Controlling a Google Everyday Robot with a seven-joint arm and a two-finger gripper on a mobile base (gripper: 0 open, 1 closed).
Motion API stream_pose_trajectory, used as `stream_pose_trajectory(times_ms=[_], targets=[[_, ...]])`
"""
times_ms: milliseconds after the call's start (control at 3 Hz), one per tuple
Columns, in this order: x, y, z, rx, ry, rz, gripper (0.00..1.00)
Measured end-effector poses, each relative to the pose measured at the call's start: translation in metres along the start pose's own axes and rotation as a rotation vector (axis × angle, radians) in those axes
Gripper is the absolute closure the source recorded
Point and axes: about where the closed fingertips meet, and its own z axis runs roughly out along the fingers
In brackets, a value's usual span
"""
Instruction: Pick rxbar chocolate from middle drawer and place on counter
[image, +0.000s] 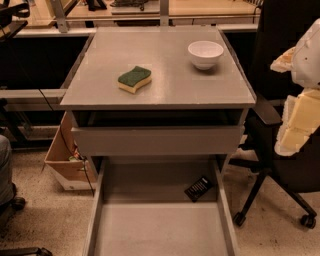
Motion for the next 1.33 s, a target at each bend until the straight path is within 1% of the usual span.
stream_pose_trajectory(times_ms=[333, 667, 1333], targets=[[0.0, 0.0, 0.0, 0.0, 0.0, 0.0, 0.0], [0.005, 0.002, 0.028, -0.009, -0.006, 0.001, 0.0], [0.028, 0.015, 0.145, -0.074, -0.034, 0.01, 0.0]])
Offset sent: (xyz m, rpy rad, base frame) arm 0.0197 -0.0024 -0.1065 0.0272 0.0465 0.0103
